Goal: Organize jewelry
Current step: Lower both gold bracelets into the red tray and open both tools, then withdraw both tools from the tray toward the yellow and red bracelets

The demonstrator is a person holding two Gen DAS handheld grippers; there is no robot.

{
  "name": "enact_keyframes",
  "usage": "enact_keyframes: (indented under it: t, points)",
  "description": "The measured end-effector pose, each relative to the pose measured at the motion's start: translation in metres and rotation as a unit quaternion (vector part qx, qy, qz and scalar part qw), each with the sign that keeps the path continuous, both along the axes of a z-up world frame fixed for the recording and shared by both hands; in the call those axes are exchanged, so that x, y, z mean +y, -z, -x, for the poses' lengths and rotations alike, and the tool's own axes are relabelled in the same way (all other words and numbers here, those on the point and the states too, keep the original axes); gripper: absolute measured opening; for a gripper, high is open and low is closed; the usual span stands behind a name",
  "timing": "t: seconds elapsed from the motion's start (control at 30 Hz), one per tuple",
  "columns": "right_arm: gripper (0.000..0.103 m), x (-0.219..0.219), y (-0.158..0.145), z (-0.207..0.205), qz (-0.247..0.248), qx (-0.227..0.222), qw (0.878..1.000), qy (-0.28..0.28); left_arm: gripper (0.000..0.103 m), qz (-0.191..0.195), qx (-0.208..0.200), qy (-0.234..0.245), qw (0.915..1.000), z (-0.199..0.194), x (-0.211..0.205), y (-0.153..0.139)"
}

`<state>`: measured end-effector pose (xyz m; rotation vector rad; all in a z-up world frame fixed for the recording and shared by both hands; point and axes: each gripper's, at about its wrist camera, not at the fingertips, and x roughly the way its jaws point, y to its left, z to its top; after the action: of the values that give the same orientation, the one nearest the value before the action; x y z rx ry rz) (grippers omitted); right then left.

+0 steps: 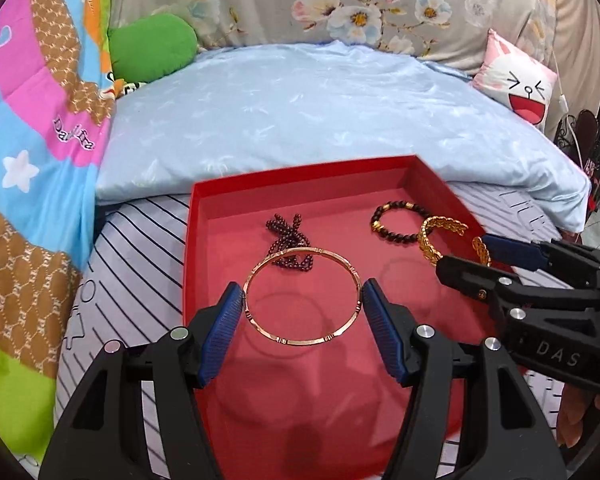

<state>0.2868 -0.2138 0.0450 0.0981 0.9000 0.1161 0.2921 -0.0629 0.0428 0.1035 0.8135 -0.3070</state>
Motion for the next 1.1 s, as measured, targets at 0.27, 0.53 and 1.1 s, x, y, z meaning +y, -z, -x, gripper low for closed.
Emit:
enact_keyframes:
  t: [0.27,0.53,1.1]
  points:
    - [0.053,0.003,0.021,-0.010,0.011,0.020,1.000,0.000,0.060,-0.015,0.010,0.003,0.9998,-0.009,0.000,0.018]
    - [0.053,0.009,0.022,-0.003,0.030,0.012,0.999,-0.002,0.060,-0.022,0.005,-0.005,0.9997,-0.018,0.010,0.021]
    - [0.053,-0.002,-0.020,0.047,0.017,-0.025,0.999,0.018,0.071,-0.006,-0.020,-0.014,0.9997,0.029,0.024,-0.013]
